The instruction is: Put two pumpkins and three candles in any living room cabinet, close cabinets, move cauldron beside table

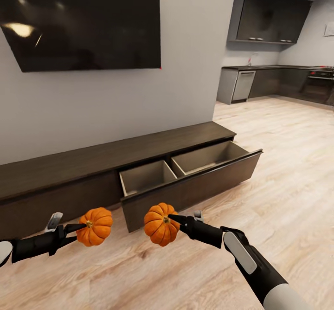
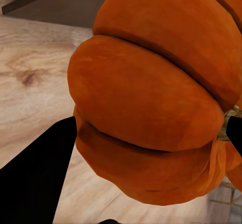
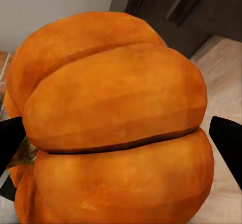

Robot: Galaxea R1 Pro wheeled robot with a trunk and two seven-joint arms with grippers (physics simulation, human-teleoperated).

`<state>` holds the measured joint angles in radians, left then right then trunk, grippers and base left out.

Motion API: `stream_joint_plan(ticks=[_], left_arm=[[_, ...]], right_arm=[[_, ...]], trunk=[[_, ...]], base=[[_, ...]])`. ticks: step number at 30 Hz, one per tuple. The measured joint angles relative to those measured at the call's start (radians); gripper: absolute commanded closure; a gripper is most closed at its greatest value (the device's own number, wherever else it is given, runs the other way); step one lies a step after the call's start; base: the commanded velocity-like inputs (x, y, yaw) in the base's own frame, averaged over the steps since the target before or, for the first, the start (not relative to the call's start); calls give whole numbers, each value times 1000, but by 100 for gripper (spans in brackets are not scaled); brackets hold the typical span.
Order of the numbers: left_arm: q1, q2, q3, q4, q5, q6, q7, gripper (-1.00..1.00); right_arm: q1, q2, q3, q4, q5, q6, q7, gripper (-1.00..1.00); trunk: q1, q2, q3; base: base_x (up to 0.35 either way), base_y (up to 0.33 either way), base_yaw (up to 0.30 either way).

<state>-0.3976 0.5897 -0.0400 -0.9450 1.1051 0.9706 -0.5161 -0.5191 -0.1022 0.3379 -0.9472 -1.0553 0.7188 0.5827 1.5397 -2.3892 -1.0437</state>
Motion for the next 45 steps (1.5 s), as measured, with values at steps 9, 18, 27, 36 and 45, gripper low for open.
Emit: stream_joint_plan(ticks=[9, 18, 27, 36, 45], left_arm=[[0, 0, 0, 0, 6, 2, 0, 100], [0, -3, 0, -1, 6, 2, 1, 100], [0, -3, -1, -1, 6, 2, 2, 100], [0, -3, -1, -1, 4, 2, 2, 100], [0, -3, -1, 0, 4, 2, 1, 100]], right_arm=[[0, 2, -2, 3, -11, 7, -5, 100], [0, -3, -3, 19, -11, 8, -9, 100], [0, -3, -13, 54, -12, 4, 2, 100], [0, -3, -83, 55, -13, 5, 8, 100], [0, -3, -85, 54, -13, 6, 8, 100]], trunk=[[-35, 63, 14], [-69, 126, 27], [-104, 189, 41], [-138, 252, 54], [-173, 315, 70]], base=[[0, 0, -29], [0, 0, 0], [0, 0, 30], [0, 0, 66], [0, 0, -100]])
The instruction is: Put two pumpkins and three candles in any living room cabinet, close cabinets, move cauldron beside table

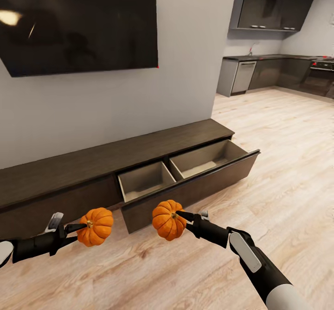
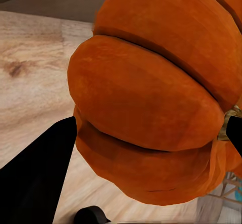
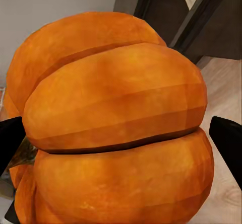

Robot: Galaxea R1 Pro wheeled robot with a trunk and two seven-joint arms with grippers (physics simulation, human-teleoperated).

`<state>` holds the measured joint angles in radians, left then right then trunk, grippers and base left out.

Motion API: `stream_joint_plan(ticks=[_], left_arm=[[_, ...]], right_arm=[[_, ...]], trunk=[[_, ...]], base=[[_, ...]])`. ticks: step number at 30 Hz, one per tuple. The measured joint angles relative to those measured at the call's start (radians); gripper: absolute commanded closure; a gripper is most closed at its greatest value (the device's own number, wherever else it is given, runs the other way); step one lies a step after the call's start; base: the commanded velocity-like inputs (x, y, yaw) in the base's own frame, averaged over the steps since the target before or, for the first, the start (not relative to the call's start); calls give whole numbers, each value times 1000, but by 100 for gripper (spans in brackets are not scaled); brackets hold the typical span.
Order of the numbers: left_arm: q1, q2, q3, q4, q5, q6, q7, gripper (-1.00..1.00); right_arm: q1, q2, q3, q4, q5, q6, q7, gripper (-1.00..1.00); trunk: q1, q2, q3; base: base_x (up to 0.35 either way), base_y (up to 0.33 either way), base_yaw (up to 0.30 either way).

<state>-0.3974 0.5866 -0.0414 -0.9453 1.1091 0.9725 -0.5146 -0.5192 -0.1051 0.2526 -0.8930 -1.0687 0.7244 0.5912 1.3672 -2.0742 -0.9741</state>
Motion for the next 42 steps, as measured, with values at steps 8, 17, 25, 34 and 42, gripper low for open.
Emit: stream_joint_plan(ticks=[8, 17, 25, 34, 42], left_arm=[[-1, 0, 0, 0, -3, -1, 0, 100], [0, 0, 0, 0, -7, -2, 0, 100], [0, 0, 0, 0, -10, -3, 0, 100], [0, 0, 0, 0, -13, -4, 1, 100], [0, 0, 0, 0, -10, -4, -1, 100]], right_arm=[[0, 0, 0, 0, 1, 0, 1, 100], [0, 0, 0, 1, 3, -1, 1, 100], [0, 0, 0, 9, 5, -2, 2, 100], [0, 0, 0, 10, 3, -1, 2, 100], [0, 0, 0, 11, 2, -1, 1, 100]], trunk=[[-15, 28, 6], [-15, 28, -1], [-15, 28, -7], [-15, 28, -14], [-15, 28, -20]], base=[[0, 0, -243], [0, 0, -247], [0, 0, -247], [0, 0, -247], [0, 0, -247]])
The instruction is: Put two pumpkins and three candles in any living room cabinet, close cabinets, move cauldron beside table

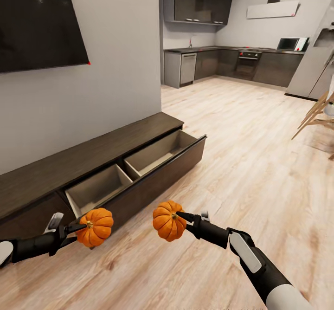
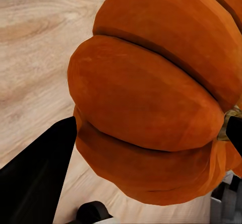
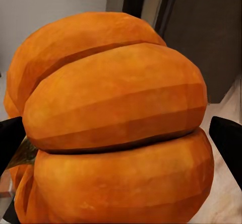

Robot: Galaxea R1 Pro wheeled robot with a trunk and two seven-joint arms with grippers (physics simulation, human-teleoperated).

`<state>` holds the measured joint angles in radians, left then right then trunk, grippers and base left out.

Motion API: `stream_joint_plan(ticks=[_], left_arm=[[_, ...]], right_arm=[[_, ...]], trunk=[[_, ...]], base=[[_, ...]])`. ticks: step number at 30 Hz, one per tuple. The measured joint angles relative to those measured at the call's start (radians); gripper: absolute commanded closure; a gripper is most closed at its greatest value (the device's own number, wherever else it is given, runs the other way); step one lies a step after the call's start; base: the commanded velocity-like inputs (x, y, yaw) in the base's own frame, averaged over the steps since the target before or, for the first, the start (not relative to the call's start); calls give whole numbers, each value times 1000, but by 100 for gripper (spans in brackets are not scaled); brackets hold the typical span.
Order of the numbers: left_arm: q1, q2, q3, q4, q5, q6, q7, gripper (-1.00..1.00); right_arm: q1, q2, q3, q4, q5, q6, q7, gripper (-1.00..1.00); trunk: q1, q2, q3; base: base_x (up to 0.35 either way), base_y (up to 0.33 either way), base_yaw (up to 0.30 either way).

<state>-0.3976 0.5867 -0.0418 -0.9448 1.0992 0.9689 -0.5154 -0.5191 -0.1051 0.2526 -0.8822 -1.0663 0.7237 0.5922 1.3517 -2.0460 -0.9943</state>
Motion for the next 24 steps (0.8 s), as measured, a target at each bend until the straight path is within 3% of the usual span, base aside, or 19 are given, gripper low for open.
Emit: stream_joint_plan(ticks=[14, 24], left_arm=[[1, 0, 0, 0, -4, -2, 0, 100], [0, -1, -1, -1, 0, 0, 0, 100]], right_arm=[[0, -3, -2, 14, 5, -7, -2, 100], [0, -2, -58, 77, 8, -9, -1, 100]], trunk=[[0, 0, -11], [0, 0, -21]], base=[[0, 0, -247], [0, 0, -239]])
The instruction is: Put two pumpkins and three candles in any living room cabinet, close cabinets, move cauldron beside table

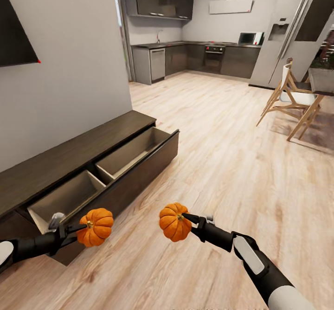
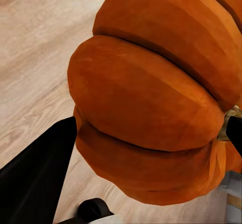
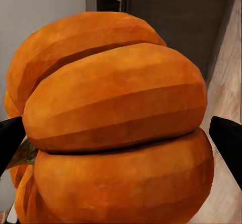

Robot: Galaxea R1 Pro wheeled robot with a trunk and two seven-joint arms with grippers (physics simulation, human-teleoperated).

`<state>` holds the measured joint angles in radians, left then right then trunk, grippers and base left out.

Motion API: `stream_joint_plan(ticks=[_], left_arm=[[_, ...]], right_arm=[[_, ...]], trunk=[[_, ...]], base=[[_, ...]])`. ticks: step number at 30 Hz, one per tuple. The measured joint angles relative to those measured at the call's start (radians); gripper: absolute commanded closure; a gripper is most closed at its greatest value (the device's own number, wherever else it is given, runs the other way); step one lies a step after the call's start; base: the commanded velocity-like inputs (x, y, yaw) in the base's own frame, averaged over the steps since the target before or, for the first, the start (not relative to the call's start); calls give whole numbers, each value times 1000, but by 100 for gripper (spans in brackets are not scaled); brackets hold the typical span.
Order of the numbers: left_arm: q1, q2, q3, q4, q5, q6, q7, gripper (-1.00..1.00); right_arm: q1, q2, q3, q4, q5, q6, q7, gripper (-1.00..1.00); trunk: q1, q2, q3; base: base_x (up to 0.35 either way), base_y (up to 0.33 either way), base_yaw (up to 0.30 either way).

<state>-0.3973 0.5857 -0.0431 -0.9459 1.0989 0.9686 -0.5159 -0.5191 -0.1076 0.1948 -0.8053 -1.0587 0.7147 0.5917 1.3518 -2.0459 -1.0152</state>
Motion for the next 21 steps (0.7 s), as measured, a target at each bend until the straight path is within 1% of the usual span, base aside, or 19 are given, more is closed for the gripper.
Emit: stream_joint_plan(ticks=[3, 9, 17, 21], left_arm=[[0, 1, 0, 0, 5, 3, 0, 100], [-1, 4, -2, -7, 12, 11, 0, 100], [0, 2, -15, -14, 9, 20, 0, 100], [0, 1, -18, -16, 10, 20, 1, 100]], right_arm=[[0, 0, -3, 1, -9, 3, 1, 100], [0, 2, -4, 6, -6, 0, -1, 100], [0, -1, -4, 8, -6, 1, -3, 100], [0, 0, -21, 34, -5, 1, -1, 100]], trunk=[[0, 0, -3], [0, 0, -10], [0, 0, -20], [0, 0, -25]], base=[[0, 0, -225], [0, 0, -213], [0, 0, -201], [0, 0, -198]])
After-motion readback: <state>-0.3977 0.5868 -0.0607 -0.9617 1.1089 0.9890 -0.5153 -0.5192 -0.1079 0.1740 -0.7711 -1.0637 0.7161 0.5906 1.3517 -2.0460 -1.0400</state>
